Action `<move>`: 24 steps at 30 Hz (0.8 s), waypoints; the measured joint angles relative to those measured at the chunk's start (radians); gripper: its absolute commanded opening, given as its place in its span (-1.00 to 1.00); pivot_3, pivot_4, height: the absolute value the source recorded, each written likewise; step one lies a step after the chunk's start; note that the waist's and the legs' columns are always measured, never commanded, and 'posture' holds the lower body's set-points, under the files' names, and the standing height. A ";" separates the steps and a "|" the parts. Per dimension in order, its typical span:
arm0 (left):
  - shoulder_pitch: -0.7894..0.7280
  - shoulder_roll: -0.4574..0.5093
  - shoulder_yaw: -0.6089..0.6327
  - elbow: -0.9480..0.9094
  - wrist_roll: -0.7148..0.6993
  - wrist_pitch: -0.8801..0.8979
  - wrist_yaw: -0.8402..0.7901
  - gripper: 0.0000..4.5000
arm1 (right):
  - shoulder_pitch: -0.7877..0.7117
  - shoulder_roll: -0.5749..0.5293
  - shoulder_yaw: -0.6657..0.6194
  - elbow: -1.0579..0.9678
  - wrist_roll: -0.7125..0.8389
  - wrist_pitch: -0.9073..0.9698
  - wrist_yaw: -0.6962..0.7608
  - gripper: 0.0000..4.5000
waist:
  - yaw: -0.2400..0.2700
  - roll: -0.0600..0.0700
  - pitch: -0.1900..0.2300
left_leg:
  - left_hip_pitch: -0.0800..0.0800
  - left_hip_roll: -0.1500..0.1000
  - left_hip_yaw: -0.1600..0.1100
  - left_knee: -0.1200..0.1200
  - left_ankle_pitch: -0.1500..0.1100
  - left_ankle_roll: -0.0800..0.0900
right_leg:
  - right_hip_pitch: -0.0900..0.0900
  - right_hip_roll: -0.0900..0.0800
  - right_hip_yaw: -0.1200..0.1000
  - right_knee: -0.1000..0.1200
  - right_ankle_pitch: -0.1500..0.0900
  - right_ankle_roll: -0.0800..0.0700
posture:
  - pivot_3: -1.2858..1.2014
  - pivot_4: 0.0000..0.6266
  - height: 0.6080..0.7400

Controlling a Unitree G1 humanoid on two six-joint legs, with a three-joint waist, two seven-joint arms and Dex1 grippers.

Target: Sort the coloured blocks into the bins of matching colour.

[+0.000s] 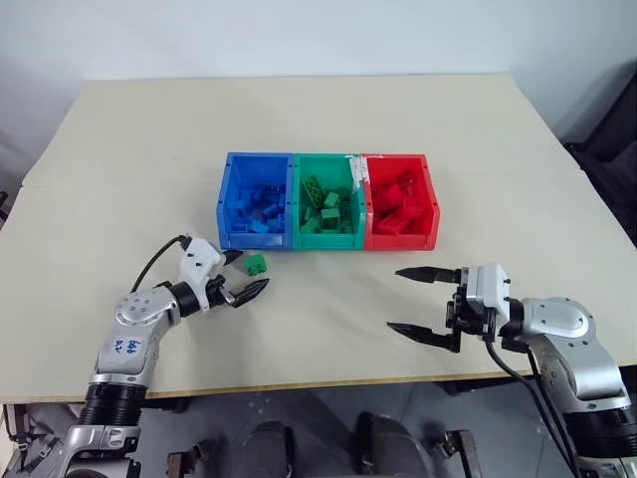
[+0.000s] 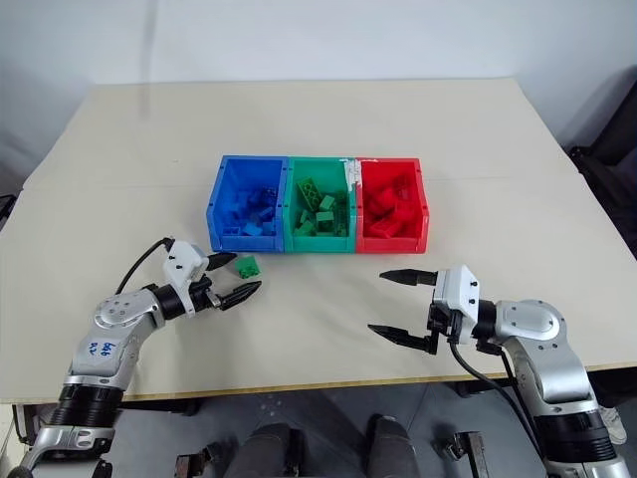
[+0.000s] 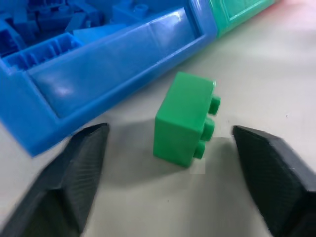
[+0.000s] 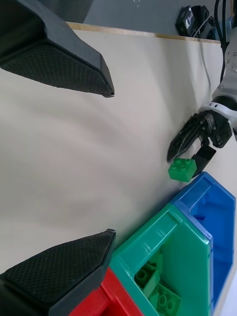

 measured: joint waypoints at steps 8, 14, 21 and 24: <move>-0.012 -0.020 -0.028 0.008 0.001 -0.020 -0.026 -0.58 | 0.020 0.000 0.000 -0.003 -0.004 -0.005 -0.028 1.00 | -0.003 0.000 0.000 | 0.000 0.000 0.000 0.000 0.000 0.000 | 0.000 0.000 0.000 0.000 0.000 0.000 | 0.03 -0.52 1.00; 0.067 -0.011 -0.009 -0.125 -0.057 0.006 -0.059 -0.58 | 0.059 0.001 -0.003 -0.025 -0.004 -0.019 -0.054 1.00 | -0.003 0.000 0.000 | 0.000 0.001 0.000 0.000 0.000 0.000 | -0.001 0.000 0.000 0.000 0.000 0.000 | 0.03 -0.52 1.00; -0.168 -0.029 -0.017 -0.224 -0.130 0.089 -0.082 -0.58 | 0.153 0.031 -0.112 -0.065 0.009 -0.022 -0.159 1.00 | 0.011 -0.001 0.000 | 0.000 0.000 -0.001 0.002 0.000 0.000 | 0.001 0.000 0.000 0.000 0.001 0.001 | 0.03 -0.52 1.00; -0.348 -0.089 -0.088 -0.097 -0.105 0.085 -0.098 -0.58 | 0.204 0.079 -0.161 -0.093 0.008 -0.030 -0.239 1.00 | 0.017 -0.001 -0.001 | 0.000 -0.001 0.000 0.002 0.000 0.000 | 0.001 0.001 0.000 -0.001 0.001 0.001 | 0.03 -0.52 1.00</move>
